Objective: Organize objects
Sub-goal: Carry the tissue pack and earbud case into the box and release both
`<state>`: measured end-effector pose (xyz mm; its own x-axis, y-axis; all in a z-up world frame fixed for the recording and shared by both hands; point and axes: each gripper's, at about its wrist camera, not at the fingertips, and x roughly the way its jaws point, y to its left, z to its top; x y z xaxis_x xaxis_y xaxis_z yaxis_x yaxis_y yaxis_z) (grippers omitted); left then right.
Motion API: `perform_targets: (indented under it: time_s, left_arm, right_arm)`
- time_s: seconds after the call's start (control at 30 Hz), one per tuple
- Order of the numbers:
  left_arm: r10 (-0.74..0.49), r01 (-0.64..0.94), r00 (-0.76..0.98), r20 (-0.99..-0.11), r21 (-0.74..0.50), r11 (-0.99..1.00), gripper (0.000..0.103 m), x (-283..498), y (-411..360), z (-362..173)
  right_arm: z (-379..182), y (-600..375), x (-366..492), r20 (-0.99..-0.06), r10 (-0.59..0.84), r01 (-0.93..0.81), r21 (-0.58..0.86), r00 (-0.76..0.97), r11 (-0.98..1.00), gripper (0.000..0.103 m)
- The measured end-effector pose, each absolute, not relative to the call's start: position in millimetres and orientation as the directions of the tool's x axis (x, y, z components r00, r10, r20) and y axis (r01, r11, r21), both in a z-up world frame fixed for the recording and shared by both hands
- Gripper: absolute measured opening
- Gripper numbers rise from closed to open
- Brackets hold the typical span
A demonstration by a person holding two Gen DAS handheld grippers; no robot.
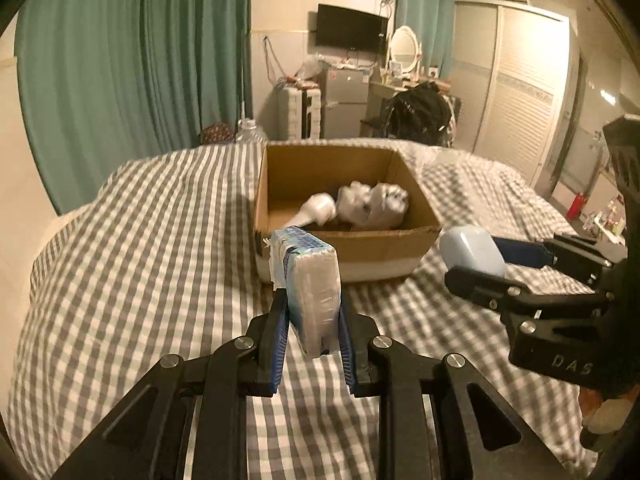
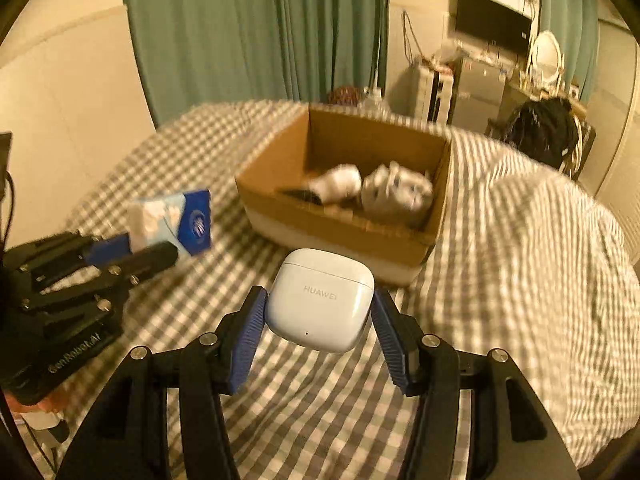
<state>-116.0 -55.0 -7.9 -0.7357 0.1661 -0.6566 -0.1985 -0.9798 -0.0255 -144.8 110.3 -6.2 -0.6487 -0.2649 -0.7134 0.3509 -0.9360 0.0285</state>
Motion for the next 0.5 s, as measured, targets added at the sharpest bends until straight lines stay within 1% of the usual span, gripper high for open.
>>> perform_targets:
  time_s: [0.2, 0.5]
  left_arm:
    - [0.216, -0.232, -0.745, -0.631, -0.058, -0.971, 0.023, -139, -51, 21]
    - [0.211, -0.215, -0.755, -0.621, -0.07, -0.974, 0.023, -213, -49, 40]
  right_arm:
    - [35, 121, -152, -0.648, -0.29, 0.356, 0.03, -0.705, -0.934, 0.054]
    - [67, 125, -204, -0.597, -0.309, 0.351, 0.049, -0.741, -0.935, 0.054]
